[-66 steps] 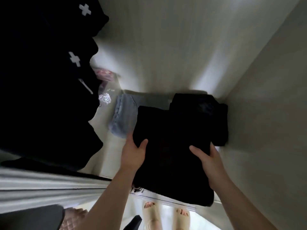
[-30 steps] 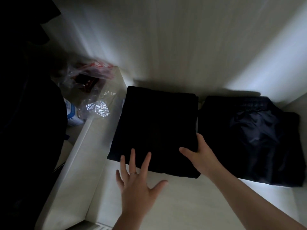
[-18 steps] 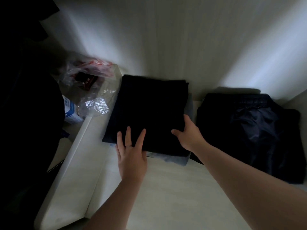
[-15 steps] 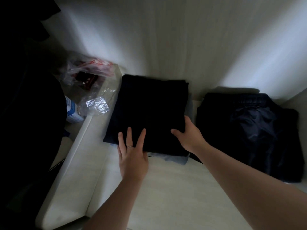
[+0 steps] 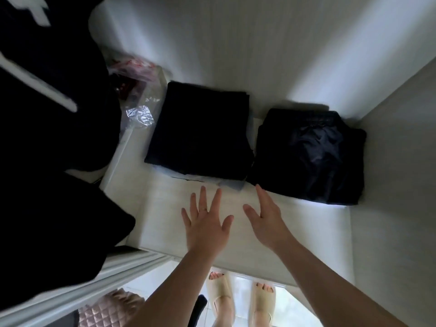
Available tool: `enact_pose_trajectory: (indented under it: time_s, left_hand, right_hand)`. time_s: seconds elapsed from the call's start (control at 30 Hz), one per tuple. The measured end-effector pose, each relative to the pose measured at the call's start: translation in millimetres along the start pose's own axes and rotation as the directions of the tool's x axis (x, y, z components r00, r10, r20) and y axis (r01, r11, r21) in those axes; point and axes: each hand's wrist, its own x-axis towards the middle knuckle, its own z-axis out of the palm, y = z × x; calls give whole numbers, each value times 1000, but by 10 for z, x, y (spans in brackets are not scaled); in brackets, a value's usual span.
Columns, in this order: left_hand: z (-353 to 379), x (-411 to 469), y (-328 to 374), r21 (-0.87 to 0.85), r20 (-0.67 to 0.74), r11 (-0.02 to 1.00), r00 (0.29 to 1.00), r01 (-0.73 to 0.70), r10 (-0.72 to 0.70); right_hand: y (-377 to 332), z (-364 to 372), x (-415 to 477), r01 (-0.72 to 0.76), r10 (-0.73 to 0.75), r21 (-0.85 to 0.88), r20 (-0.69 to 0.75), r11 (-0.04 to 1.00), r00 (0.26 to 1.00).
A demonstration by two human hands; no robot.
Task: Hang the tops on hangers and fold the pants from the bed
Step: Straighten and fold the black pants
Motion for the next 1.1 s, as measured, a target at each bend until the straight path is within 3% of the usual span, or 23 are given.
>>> enact_pose_trajectory:
  time_s: [0.13,0.3,0.47,0.6,0.8,1.1]
  left_hand:
    - [-2,-465,132,13,71,999,997,-44,43]
    - [-77,-999,204,77,131,994,989,-83,73]
    - [-134,-1464,199,100,85,992,994,-80,71]
    - [-76,-1860,260,35,-50,999,998,-42,43]
    - [152,-2666,570,-120,-210,985,967,122,-145]
    - [454,-3978,762,-266,-257,897,871,352,-418]
  right_hand:
    - [59,-26,-537,-86,86,13,5,996,996]
    - [151,-164,-1205,-79,81,-265,-3,961,997]
    - [230,-315,-1725,-11,7,-375,-12,927,1000]
    - [316,-450,-2070,116,-109,-393,40,912,993]
    - [534,-730,-2542,304,-250,-447,177,841,952]
    - [707,-874,-3253,523,-362,-412,408,746,838]
